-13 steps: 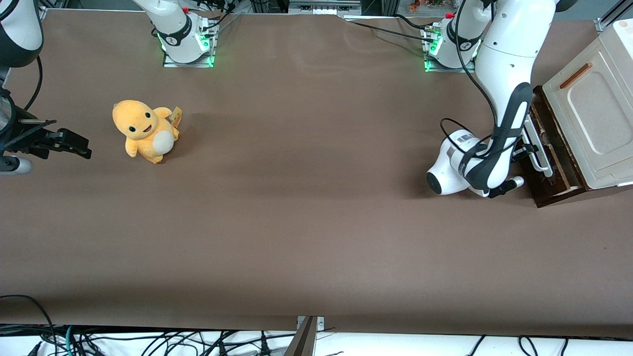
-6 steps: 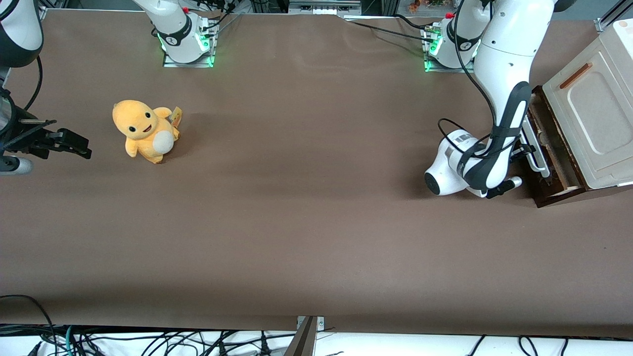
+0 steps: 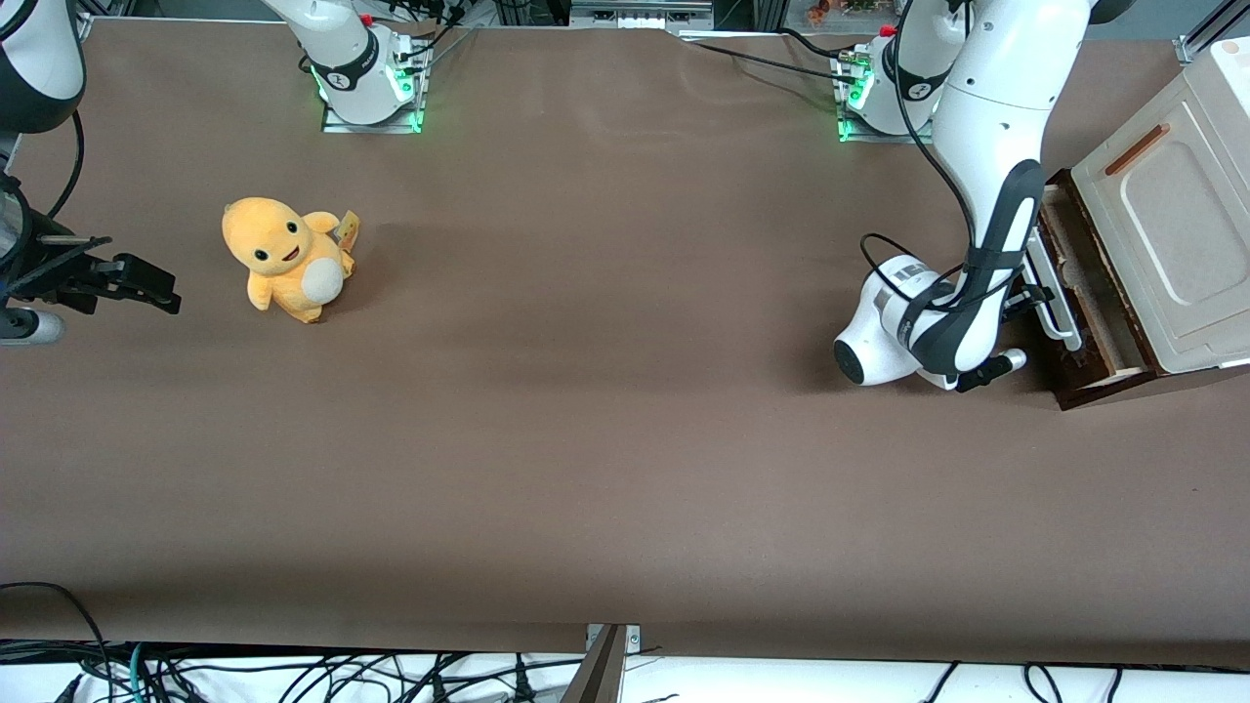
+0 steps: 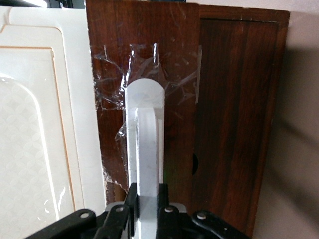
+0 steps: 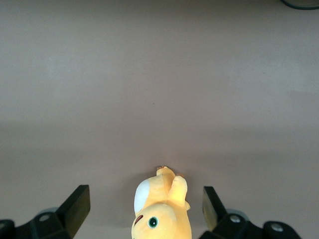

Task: Open lower drawer with left arm only
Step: 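Pull the handle outward with the left gripper, sliding the drawer open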

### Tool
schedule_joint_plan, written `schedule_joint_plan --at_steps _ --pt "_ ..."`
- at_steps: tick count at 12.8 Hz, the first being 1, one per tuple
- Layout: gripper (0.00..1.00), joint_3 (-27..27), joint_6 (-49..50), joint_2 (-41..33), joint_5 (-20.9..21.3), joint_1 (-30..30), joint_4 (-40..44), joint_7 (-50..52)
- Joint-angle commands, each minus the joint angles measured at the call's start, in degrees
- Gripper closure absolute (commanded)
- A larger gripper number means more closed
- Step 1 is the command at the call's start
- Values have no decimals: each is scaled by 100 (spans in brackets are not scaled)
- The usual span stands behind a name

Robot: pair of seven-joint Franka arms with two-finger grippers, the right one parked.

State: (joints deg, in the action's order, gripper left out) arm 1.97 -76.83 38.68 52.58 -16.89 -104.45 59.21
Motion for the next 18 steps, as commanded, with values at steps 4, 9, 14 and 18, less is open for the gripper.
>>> schedule_joint_plan --at_steps 4,9,14,18 --pt "94 -22 344 -36 -362 -192 162 38" --pt "94 -56 414 -28 -503 -236 259 30" --pt "94 -101 476 -36 -512 -244 276 38" --pt "94 -180 546 -28 -625 -244 381 38"
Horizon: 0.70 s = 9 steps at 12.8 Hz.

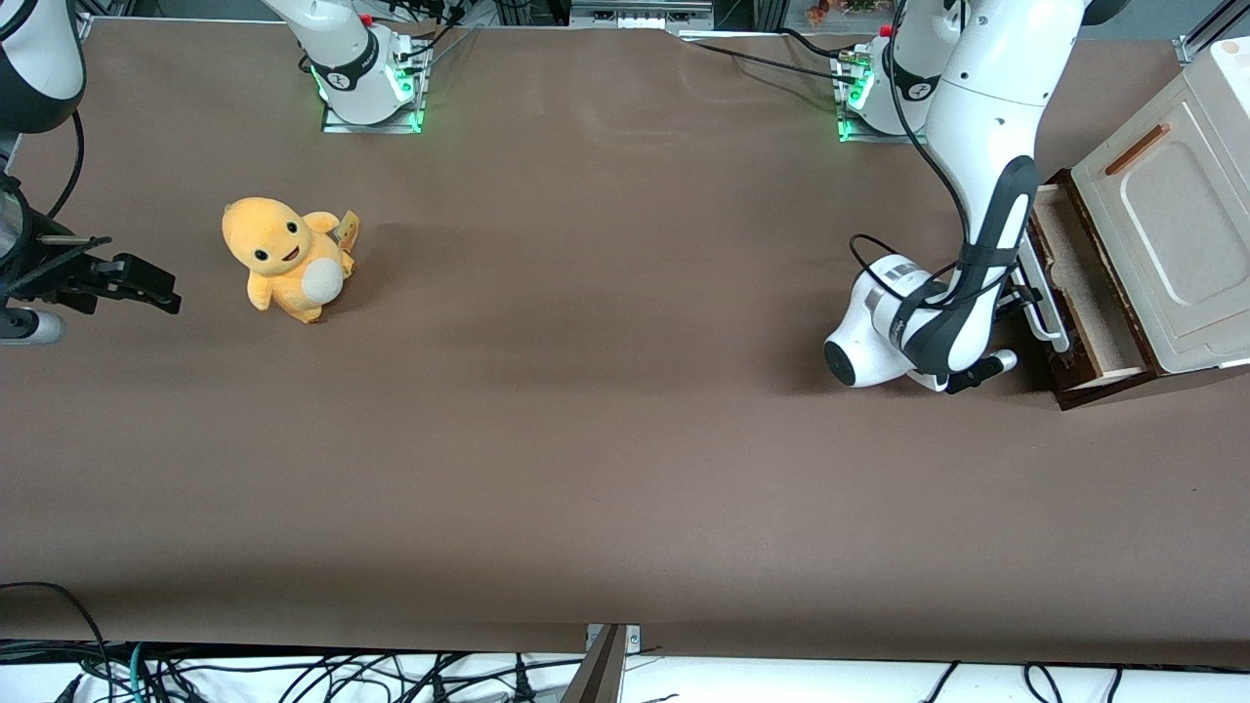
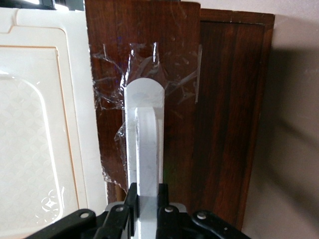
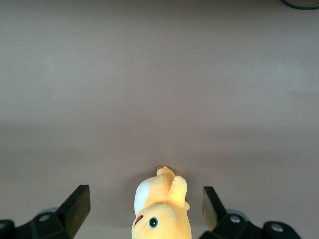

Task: Open lower drawer with left arm only
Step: 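Pull the handle outward with the left gripper, sliding the drawer open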

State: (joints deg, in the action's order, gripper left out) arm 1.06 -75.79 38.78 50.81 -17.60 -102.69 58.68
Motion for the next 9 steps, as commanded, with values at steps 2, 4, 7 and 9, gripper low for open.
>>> schedule_joint_plan --at_steps 2,4,7,9 --pt "94 -88 486 -38 -458 -174 232 91" --pt "93 -80 486 -29 -450 -174 223 99" --pt "88 -88 486 -29 -450 -174 223 99" --pt "74 -80 486 24 -449 -165 223 99"
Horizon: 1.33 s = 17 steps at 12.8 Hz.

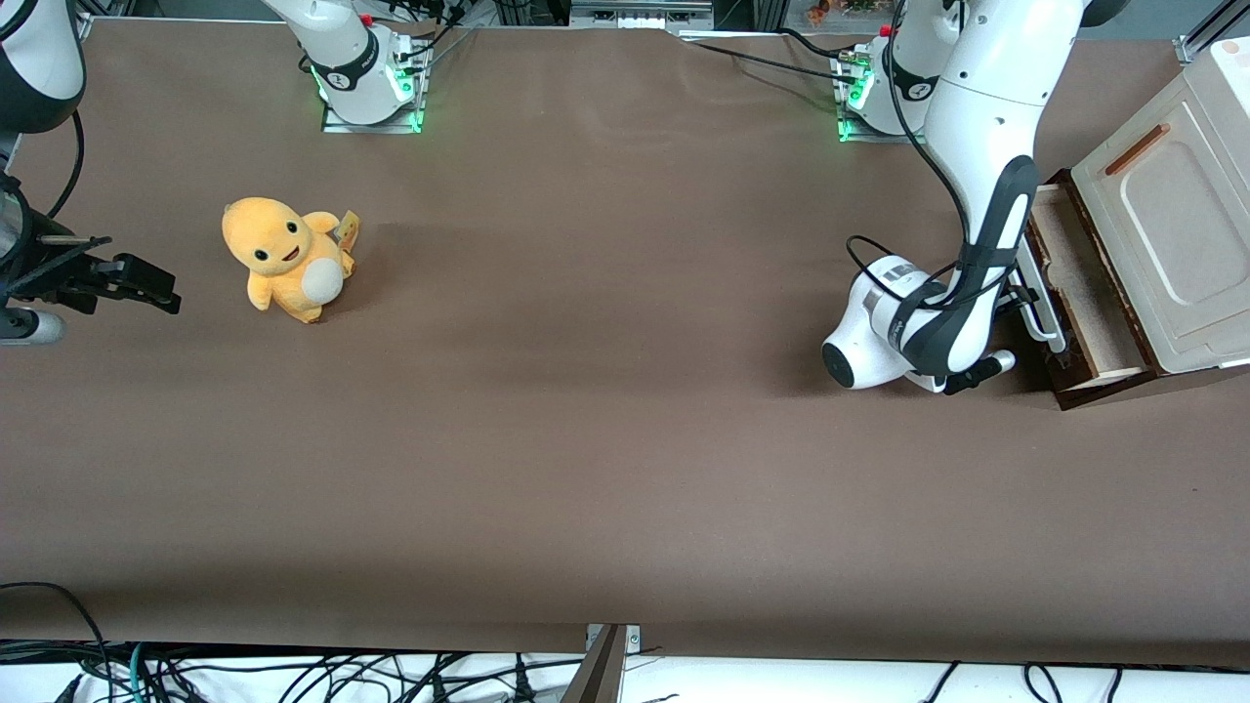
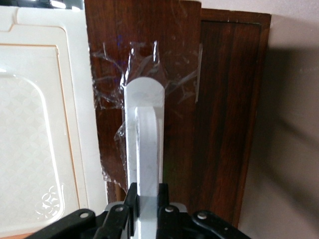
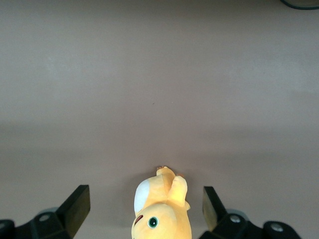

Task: Open lower drawer with left arm only
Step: 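Pull the handle outward with the left gripper, sliding the drawer open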

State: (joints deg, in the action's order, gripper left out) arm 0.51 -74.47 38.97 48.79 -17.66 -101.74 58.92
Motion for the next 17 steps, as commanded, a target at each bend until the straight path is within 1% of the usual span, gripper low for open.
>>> schedule_joint_plan --at_steps 1,2,3,4,5,6,8,10,11,13,15,16,17 --pt "73 -25 354 6 -247 -159 128 76" --pt "68 -25 354 6 -247 -159 128 76" --pt "68 -25 346 6 -247 -159 128 76" --pt "66 -25 346 6 -247 -159 137 76" --pt "60 -25 346 6 -247 -167 137 76" --pt "58 -33 337 6 -247 -159 137 76" --pt "50 -33 311 14 -256 -159 137 76" --pt "44 -33 310 50 -317 -159 233 76" --pt "42 -33 310 76 -448 -159 347 76" --pt "41 -33 319 76 -546 -167 471 67" --pt "34 -86 337 67 -642 -176 550 58" --pt "33 -191 328 59 -651 -168 559 50" --pt "24 -244 328 59 -669 -167 637 15"
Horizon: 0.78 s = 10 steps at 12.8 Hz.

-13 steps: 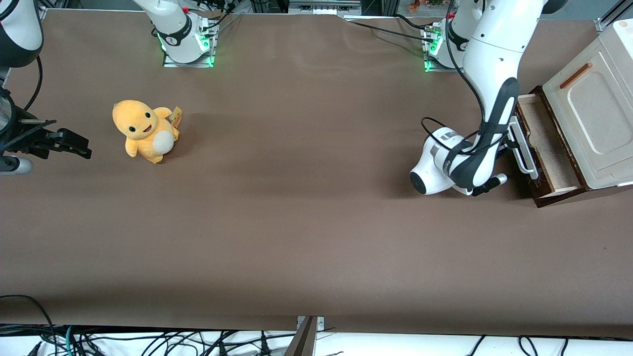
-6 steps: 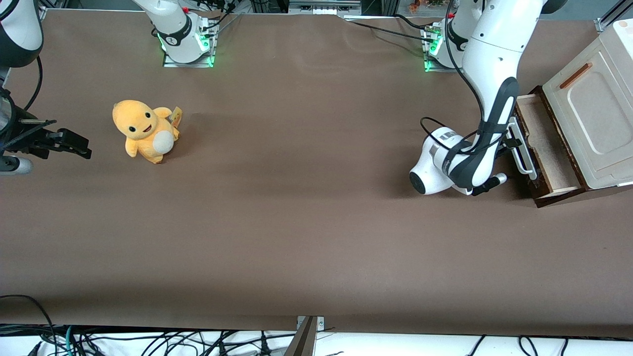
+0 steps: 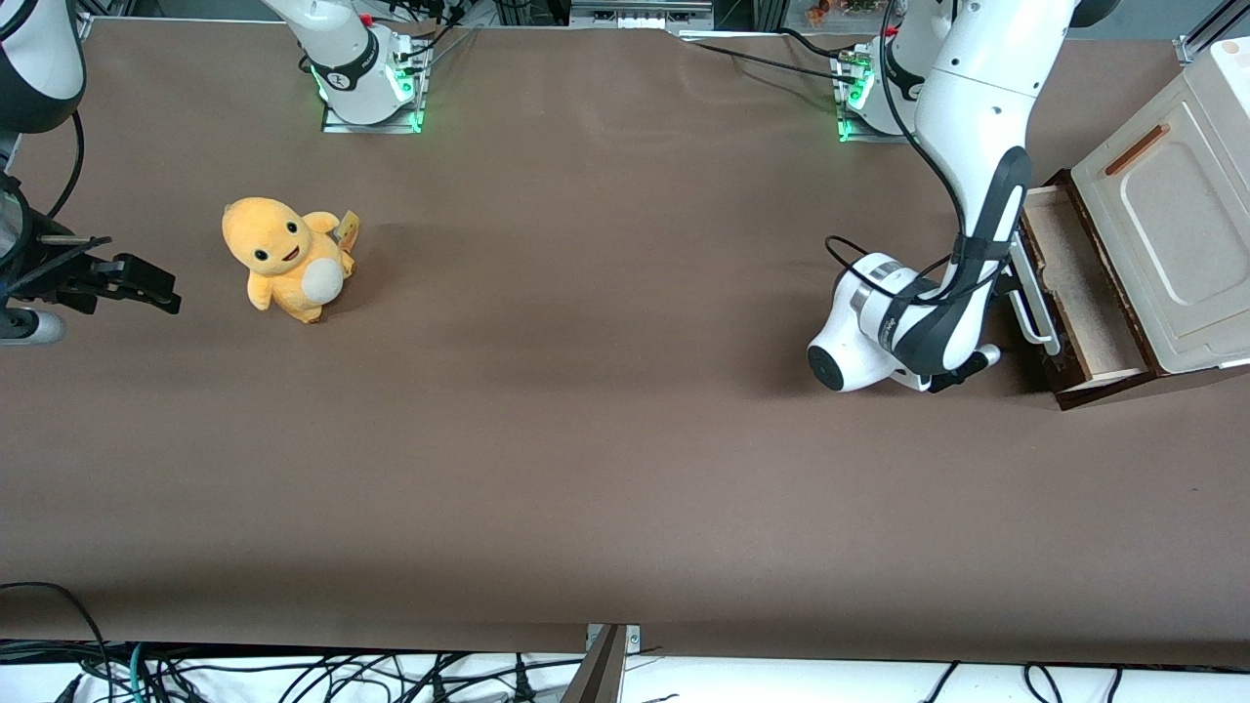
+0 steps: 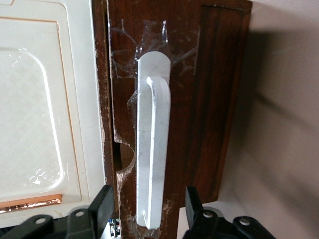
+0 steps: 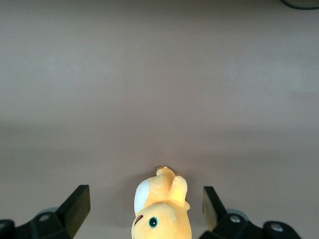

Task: Open lower drawer with left arm only
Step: 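Open the left gripper and back it away from the handle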

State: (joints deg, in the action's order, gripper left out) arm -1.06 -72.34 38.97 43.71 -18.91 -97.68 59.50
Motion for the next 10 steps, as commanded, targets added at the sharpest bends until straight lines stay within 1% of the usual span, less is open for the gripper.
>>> schedule_joint_plan --at_steps 1,2,3,7,10 --pt "12 -87 115 58 -283 -43 319 -70" --pt "0 -87 115 49 -441 -43 468 -79" --pt "0 -96 98 67 -660 -43 644 -88" --pt "0 -87 89 32 -1249 -34 1294 -123" --pt "0 -78 124 -108 -1601 27 1699 -728"
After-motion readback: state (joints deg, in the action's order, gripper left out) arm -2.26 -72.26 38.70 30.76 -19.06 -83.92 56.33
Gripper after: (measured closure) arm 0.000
